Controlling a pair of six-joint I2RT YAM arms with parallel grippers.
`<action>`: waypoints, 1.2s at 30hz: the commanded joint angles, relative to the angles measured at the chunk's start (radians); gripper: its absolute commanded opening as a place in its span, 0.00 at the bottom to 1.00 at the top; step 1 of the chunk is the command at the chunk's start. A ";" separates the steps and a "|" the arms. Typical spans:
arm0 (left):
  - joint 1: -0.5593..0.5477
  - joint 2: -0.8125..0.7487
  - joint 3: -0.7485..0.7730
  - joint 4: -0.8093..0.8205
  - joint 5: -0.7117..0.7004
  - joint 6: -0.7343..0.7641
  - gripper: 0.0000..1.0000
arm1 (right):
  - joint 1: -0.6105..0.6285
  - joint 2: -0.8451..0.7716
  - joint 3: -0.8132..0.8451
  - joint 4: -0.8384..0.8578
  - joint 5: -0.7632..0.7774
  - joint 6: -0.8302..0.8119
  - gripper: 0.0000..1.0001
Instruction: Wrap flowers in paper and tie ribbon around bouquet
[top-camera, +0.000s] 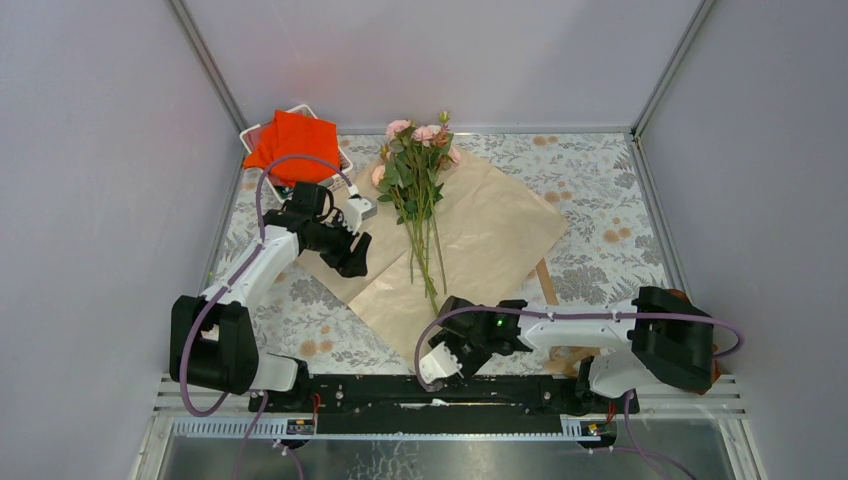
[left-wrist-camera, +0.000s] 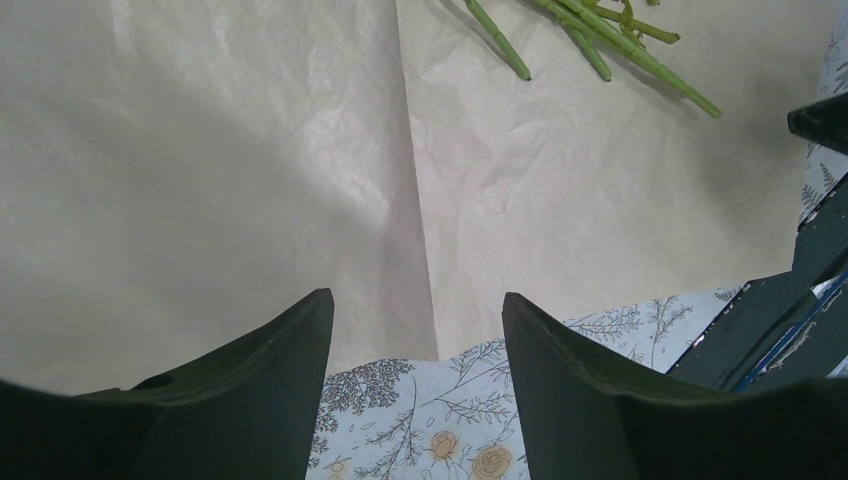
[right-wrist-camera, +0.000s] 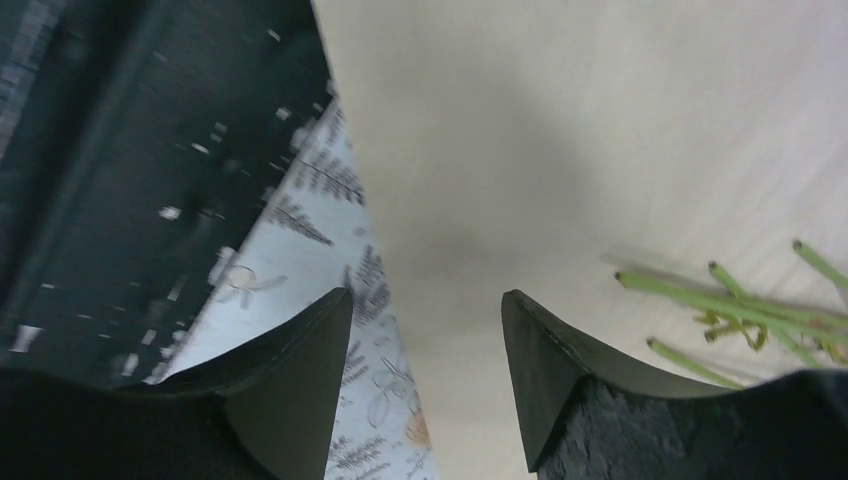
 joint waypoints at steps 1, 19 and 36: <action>0.008 -0.019 -0.012 -0.009 0.012 0.016 0.70 | 0.051 -0.003 0.031 -0.028 -0.101 0.045 0.65; 0.008 -0.015 -0.015 -0.009 0.023 0.021 0.70 | 0.028 -0.084 -0.114 -0.008 0.306 -0.118 0.66; 0.008 -0.022 -0.027 -0.009 0.025 0.033 0.70 | 0.001 -0.036 -0.106 0.204 0.169 -0.048 0.52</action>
